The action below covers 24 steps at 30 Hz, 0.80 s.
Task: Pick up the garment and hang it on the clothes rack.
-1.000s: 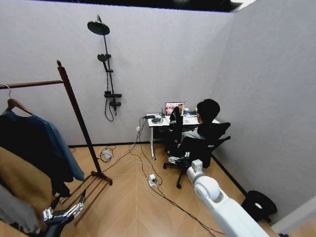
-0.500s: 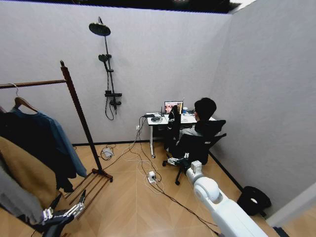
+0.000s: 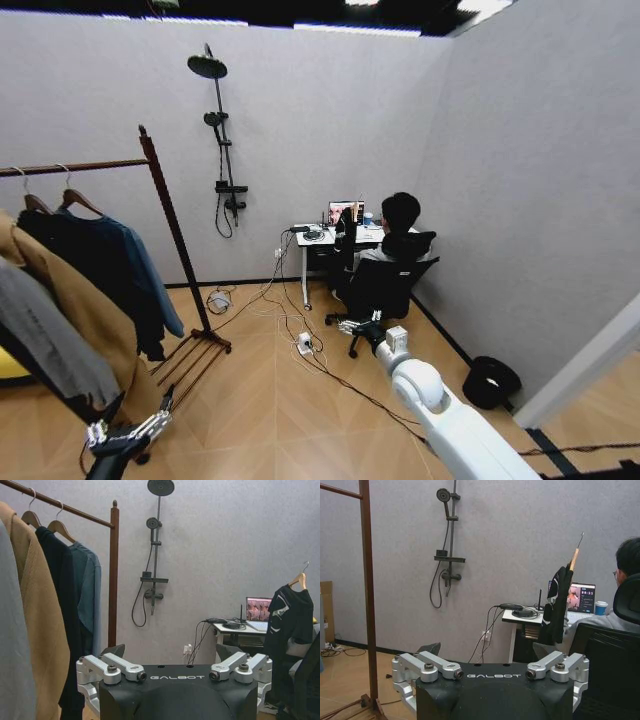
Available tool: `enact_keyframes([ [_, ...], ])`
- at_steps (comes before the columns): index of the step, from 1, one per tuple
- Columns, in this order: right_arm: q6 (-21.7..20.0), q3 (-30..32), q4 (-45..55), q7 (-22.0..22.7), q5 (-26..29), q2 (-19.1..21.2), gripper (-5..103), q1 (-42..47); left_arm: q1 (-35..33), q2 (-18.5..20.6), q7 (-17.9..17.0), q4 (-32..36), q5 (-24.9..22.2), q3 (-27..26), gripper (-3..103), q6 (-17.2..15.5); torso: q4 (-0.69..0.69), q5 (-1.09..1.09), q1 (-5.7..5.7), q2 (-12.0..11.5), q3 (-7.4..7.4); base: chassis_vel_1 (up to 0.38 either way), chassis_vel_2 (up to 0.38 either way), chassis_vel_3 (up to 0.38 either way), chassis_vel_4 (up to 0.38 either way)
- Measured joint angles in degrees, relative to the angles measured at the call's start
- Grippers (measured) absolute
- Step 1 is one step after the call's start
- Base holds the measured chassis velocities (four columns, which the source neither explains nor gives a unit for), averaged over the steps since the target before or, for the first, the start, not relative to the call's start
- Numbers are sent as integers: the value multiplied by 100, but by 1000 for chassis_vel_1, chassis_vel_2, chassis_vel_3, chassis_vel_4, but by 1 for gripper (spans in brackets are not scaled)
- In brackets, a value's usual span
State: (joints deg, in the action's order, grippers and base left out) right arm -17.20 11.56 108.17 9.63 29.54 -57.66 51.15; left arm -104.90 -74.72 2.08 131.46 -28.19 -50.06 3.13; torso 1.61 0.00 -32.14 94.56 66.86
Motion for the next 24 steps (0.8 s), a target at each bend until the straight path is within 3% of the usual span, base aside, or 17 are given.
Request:
enact_keyframes([
  [24,-8,-75,-68,-16,-60,-77,100,16,0,0,0,0,0,0,100,0,2,-1,-1,0,0,175,-173,-171,173],
])
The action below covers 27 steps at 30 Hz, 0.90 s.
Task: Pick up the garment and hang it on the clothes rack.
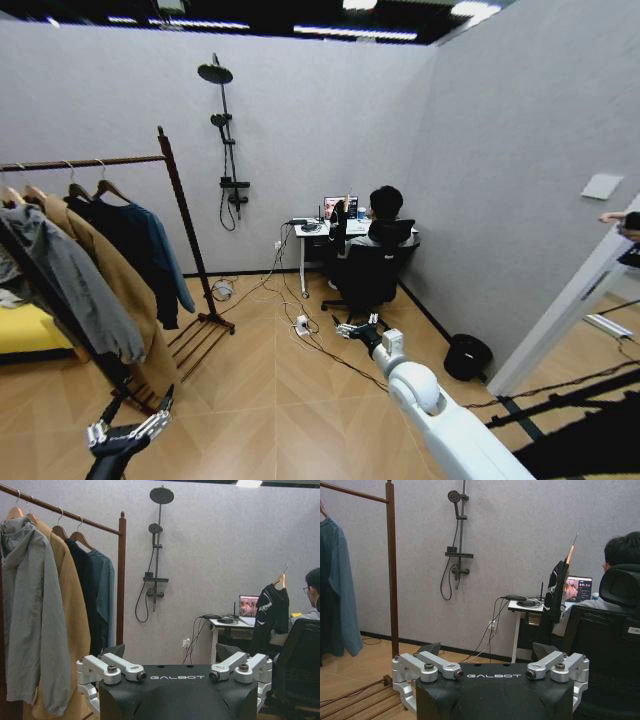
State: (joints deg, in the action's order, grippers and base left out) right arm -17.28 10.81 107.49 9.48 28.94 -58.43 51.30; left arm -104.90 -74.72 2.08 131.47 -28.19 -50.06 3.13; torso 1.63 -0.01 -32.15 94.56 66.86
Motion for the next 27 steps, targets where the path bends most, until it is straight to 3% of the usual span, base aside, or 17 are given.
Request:
enact_keyframes([
  [7,-2,-4,-5,0,-10,-9,100,5,0,0,0,0,0,0,100,0,-5,2,1,0,0,180,-138,-134,184],
  [27,65,20,43,-15,-18,15,100,82,0,0,0,0,0,0,100,0,-1,2,1,0,0,163,-160,-157,164],
])
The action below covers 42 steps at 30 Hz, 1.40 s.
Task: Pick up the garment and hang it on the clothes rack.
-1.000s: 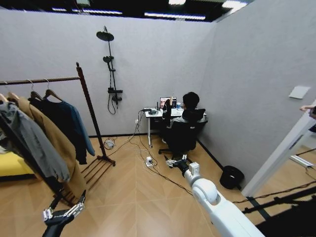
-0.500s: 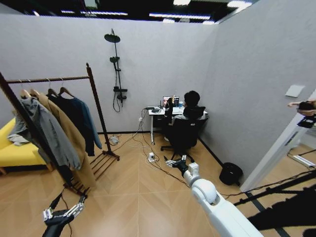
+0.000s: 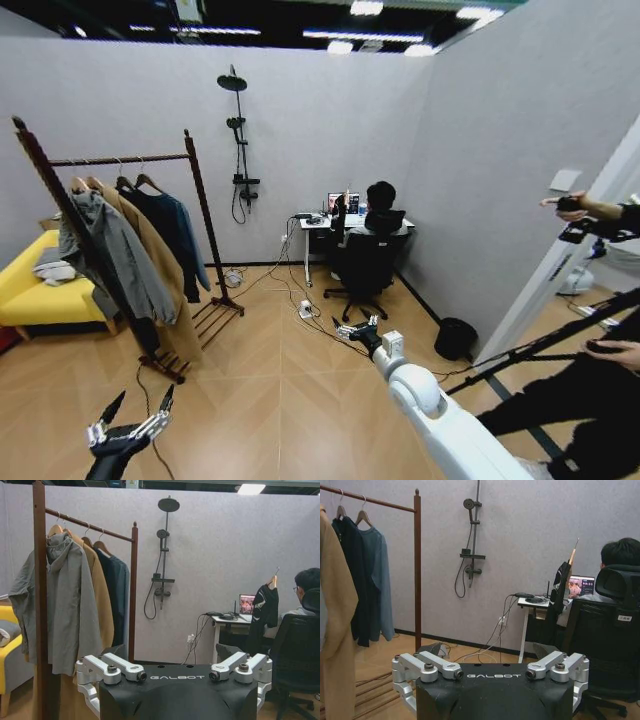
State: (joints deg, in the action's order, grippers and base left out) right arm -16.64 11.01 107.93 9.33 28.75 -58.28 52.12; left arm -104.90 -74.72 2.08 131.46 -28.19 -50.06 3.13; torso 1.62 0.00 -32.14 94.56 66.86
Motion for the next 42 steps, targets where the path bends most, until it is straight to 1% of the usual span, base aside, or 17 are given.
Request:
enact_keyframes([
  [8,174,37,-50,-93,3,-22,100,29,0,0,0,0,0,0,100,0,0,0,3,1,-1,74,-68,-88,96],
  [20,201,72,-74,-93,-37,-135,100,39,1,0,0,0,0,0,100,0,0,0,-2,-1,1,-3,3,5,-3],
  [25,202,259,-5,71,-102,-315,100,74,0,0,0,0,0,0,100,0,0,0,1,0,0,0,0,0,0],
  [27,188,643,219,200,-183,-491,100,328,0,0,0,0,0,0,100,0,-2,-1,0,-1,0,0,0,0,0],
  [28,188,643,219,200,-183,-491,100,328,0,0,0,0,0,0,100,0,-2,-1,0,-1,0,0,0,0,0],
  [29,239,891,382,124,-206,-510,100,555,0,0,0,0,0,0,100,0,-4,0,-1,-1,0,0,0,0,0],
  [30,307,1191,566,-42,-254,-538,100,856,0,0,0,0,0,0,100,0,-1,0,0,-1,0,0,0,0,0],
  [32,414,1493,729,-254,-337,-562,100,1187,0,0,0,0,0,0,100,0,0,0,0,-1,0,0,0,0,0],
  [33,414,1493,729,-254,-337,-562,100,1187,0,0,0,0,0,0,100,0,0,0,0,-1,0,0,0,0,0],
  [34,606,1979,920,-606,-555,-584,100,1731,0,0,1,0,0,0,100,0,1,-1,0,0,0,0,0,0,0],
  [35,714,2260,1010,-771,-713,-599,100,2041,1,0,0,0,0,0,100,0,1,-2,0,0,0,0,0,0,0],
  [36,714,2260,1010,-771,-713,-599,100,2041,1,0,0,0,0,0,100,0,1,-2,0,0,0,0,0,0,0],
  [38,908,2898,1309,-1037,-914,-647,100,2683,0,0,0,0,0,0,100,0,2,-1,1,0,-1,0,0,0,0],
  [39,952,3135,1451,-1061,-888,-674,100,2900,1,0,-1,0,0,0,100,0,3,-1,1,1,-1,0,0,0,0],
  [40,952,3135,1451,-1061,-888,-674,100,2900,1,0,-1,0,0,0,100,0,3,-1,1,1,-1,0,0,0,0],
  [41,998,3457,1650,-1065,-786,-747,100,3148,0,0,0,0,0,0,100,0,2,0,2,1,-1,0,0,0,0],
  [42,998,3457,1650,-1065,-786,-747,100,3148,0,0,0,0,0,0,100,0,2,0,2,1,-1,0,0,0,0],
])
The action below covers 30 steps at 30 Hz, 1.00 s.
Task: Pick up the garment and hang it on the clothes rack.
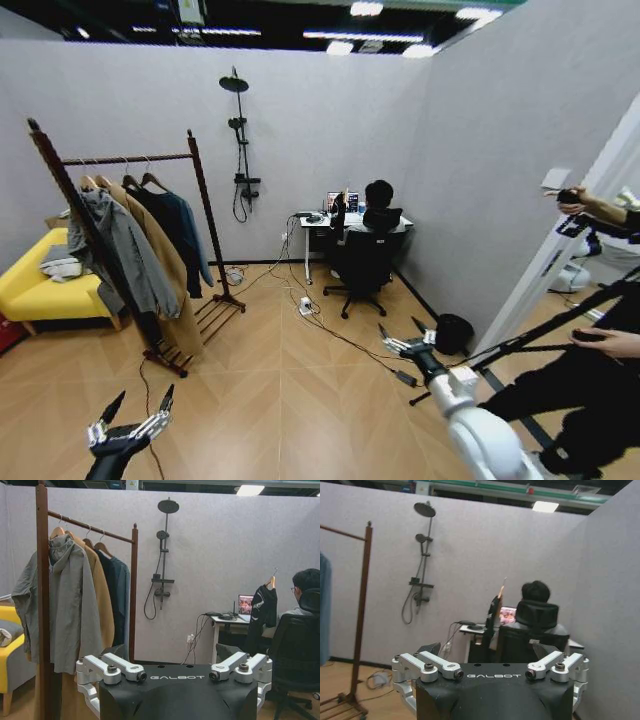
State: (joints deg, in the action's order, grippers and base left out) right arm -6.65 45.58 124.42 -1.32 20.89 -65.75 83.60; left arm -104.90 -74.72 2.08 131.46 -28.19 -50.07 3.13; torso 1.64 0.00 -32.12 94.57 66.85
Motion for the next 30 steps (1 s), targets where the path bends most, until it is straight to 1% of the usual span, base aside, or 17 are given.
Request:
enact_keyframes([
  [1,13,119,72,6,42,-41,100,85,0,0,0,0,0,0,100,0,1,0,0,0,0,0,0,0,0],
  [2,19,296,179,58,114,-164,100,175,0,0,0,0,0,0,100,0,-1,0,0,0,0,0,0,0,0],
  [3,20,324,198,82,129,-206,100,179,0,0,0,0,0,0,100,0,-2,0,0,0,0,0,0,0,0],
  [4,8,368,254,147,152,-341,100,172,0,0,0,0,0,0,100,0,-3,-1,0,0,0,0,0,0,0],
  [5,8,368,254,147,152,-341,100,172,0,0,0,0,0,0,100,0,-3,-1,0,0,0,0,0,0,0],
  [7,-64,367,361,206,164,-553,100,136,0,0,0,0,0,0,100,0,-3,0,-1,0,0,0,0,0,0],
  [8,-64,367,361,206,164,-553,100,136,0,0,0,0,0,0,100,0,-3,0,-1,0,0,0,0,0,0],
  [9,-96,321,401,221,151,-654,100,119,0,0,0,0,0,0,100,0,-3,0,0,0,0,0,0,0,0],
  [10,-96,321,401,221,151,-654,100,119,0,0,0,0,0,0,100,0,-3,0,0,0,0,0,0,0,0],
  [12,-117,231,413,246,86,-801,100,76,0,0,0,0,0,0,100,0,-3,-1,-1,0,1,0,0,0,0],
  [15,-128,153,403,276,38,-898,100,31,0,0,0,0,0,0,100,0,-2,0,-1,0,1,0,0,0,0],
  [30,-225,-94,414,365,-132,-952,100,-62,0,0,0,0,0,0,100,0,-2,0,-2,-1,1,0,0,0,0],
])
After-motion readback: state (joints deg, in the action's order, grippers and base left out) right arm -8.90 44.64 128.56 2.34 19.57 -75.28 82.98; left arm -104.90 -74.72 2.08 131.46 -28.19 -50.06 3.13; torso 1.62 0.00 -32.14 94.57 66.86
